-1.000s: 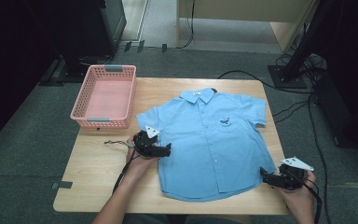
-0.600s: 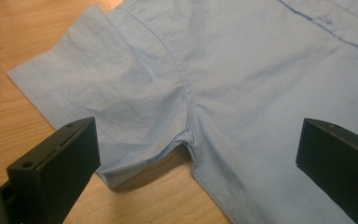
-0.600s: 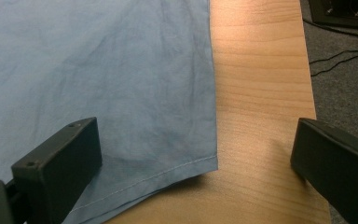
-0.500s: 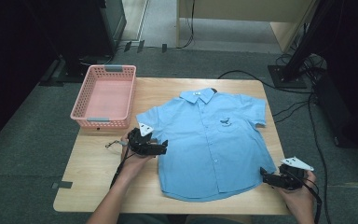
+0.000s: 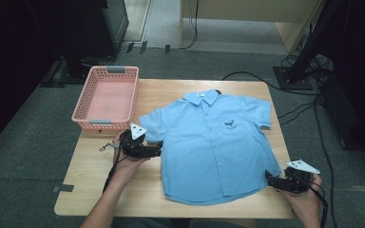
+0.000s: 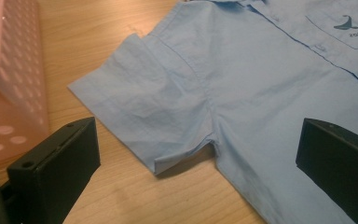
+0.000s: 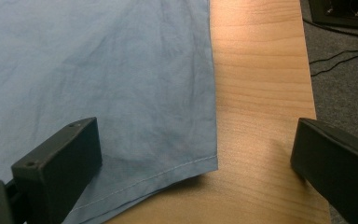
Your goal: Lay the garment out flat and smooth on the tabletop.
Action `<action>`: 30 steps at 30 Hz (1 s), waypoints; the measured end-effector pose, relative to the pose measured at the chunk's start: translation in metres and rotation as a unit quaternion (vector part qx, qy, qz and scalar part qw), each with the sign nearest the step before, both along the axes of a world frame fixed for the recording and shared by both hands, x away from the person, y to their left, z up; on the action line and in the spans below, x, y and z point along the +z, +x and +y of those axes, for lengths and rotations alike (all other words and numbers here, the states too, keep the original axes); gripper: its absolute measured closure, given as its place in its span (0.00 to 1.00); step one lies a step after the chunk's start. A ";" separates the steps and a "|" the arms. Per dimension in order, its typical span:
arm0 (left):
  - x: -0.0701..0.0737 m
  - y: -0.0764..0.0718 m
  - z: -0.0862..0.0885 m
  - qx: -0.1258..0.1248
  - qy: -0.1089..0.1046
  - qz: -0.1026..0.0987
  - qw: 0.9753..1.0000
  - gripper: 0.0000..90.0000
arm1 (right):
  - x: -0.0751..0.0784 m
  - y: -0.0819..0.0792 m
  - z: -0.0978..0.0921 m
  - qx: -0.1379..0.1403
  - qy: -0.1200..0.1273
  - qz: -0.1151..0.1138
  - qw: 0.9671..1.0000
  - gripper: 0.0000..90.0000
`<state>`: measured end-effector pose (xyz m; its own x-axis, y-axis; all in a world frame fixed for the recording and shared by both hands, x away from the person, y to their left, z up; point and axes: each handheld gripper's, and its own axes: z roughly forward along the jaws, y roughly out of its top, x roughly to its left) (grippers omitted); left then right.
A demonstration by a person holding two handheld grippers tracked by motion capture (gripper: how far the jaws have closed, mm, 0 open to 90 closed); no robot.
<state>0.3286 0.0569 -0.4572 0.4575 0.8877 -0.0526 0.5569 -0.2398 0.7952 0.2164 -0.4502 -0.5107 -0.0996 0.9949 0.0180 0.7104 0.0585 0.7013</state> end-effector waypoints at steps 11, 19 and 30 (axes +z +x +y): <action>-0.001 -0.005 0.026 0.016 0.003 -0.002 1.000 0.00 | 0.000 0.000 0.000 0.000 0.000 0.000 1.000 0.01; -0.003 -0.011 0.044 0.029 0.007 -0.001 1.000 0.00 | 0.000 0.000 0.000 0.000 0.000 0.000 1.000 0.01; -0.002 -0.016 0.063 0.042 0.007 -0.006 0.999 0.00 | 0.000 0.000 0.000 0.000 0.000 0.000 1.000 0.01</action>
<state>0.3130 0.1196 -0.4593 0.3819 0.9235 -0.0358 0.5666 -0.2033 0.7985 0.2164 -0.4503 -0.5107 -0.1003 0.9948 0.0171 0.7102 0.0595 0.7014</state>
